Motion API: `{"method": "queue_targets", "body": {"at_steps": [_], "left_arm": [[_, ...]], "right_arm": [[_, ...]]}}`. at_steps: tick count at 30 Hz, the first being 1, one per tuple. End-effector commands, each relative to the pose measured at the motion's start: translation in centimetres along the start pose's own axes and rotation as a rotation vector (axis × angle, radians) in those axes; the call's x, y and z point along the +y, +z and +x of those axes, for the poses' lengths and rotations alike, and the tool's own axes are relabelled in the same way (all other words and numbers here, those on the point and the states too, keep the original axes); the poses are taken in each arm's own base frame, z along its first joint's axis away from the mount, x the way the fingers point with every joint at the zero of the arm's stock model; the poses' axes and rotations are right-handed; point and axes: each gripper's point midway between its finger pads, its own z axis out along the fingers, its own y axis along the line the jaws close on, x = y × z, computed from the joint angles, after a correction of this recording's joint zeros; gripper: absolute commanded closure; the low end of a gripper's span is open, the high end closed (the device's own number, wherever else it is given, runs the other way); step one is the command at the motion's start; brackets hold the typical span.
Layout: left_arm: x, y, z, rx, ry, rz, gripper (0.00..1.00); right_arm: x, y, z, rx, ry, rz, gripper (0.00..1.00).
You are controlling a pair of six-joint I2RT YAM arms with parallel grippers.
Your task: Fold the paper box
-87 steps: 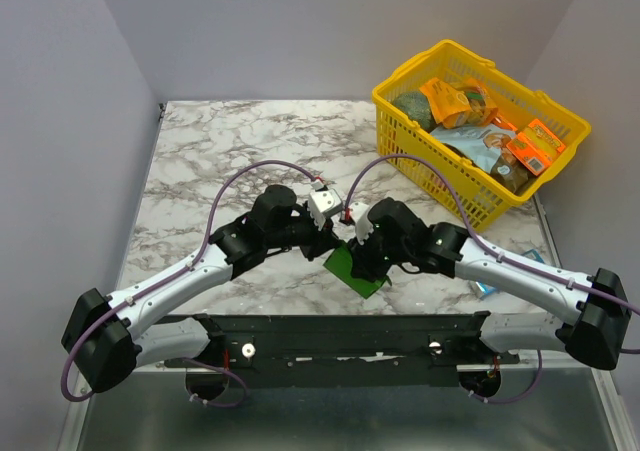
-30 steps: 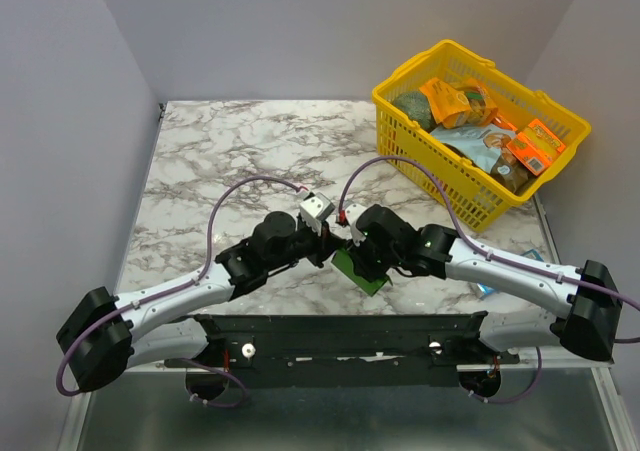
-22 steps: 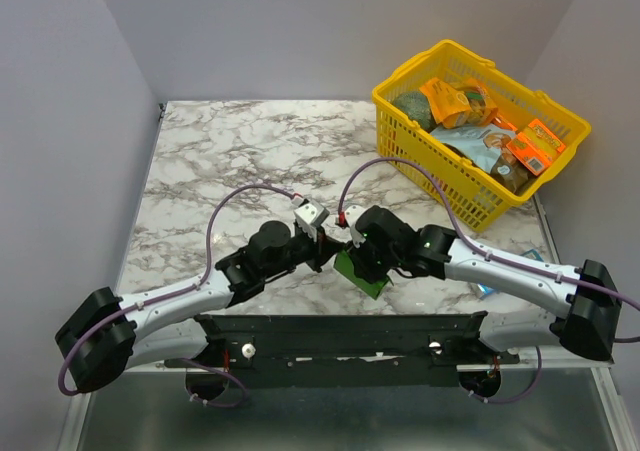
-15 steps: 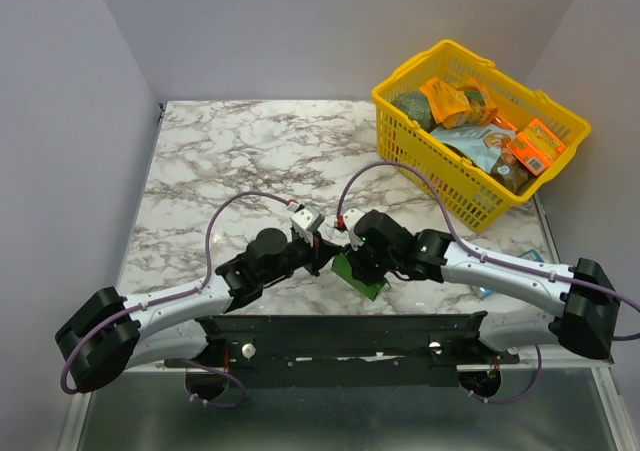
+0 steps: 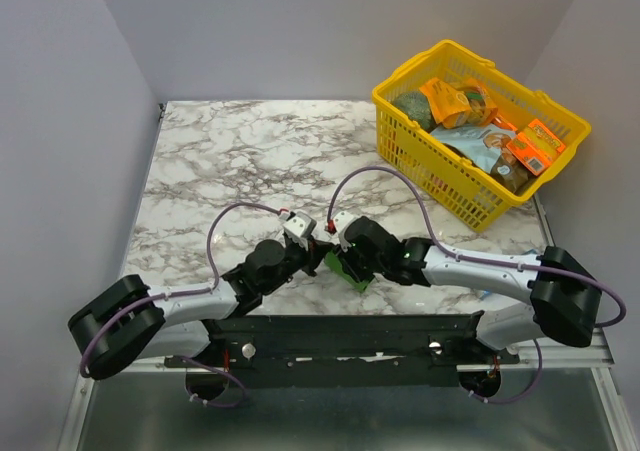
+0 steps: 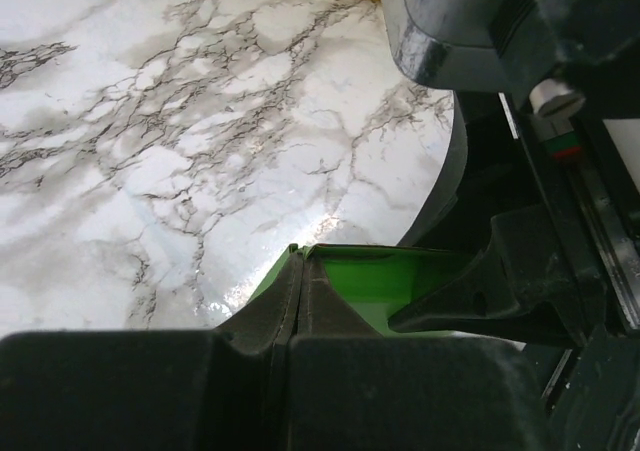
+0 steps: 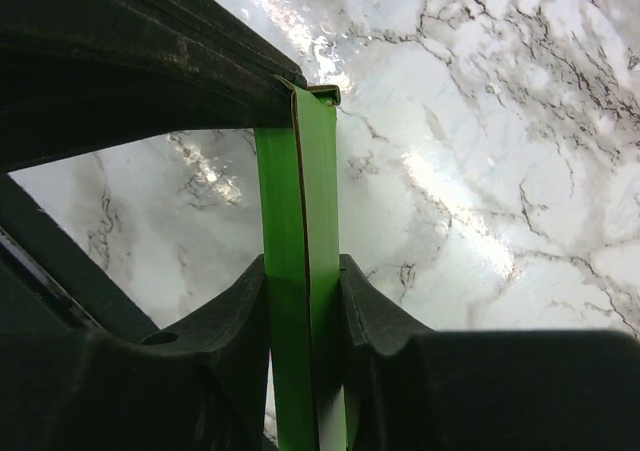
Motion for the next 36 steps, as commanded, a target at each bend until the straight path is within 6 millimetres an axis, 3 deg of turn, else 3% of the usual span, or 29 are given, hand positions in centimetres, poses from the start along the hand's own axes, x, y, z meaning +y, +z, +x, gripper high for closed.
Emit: {"method": "queue_targets", "body": {"at_steps": [1, 9, 15, 29, 36], "left_arm": [[1.8, -0.1, 2.8, 0.037, 0.011, -0.069, 1.00], [2.1, 0.6, 3.4, 0.003, -0.028, -0.076, 1.00], [2.1, 0.0, 3.5, -0.011, -0.046, -0.075, 1.00], [1.2, -0.1, 3.6, 0.030, -0.061, -0.038, 1.00], [1.2, 0.1, 4.7, 0.067, -0.048, -0.026, 1.00]], "right_arm": [[-3.8, 0.7, -2.0, -0.095, 0.007, 0.193, 0.71], [-3.8, 1.6, -1.2, -0.076, 0.017, 0.199, 0.70], [-3.6, 1.3, -0.8, -0.070, 0.021, 0.189, 0.70], [-2.9, 1.7, -0.1, -0.053, 0.023, 0.153, 0.69], [-2.8, 1.8, 0.1, -0.053, 0.032, 0.148, 0.69]]}}
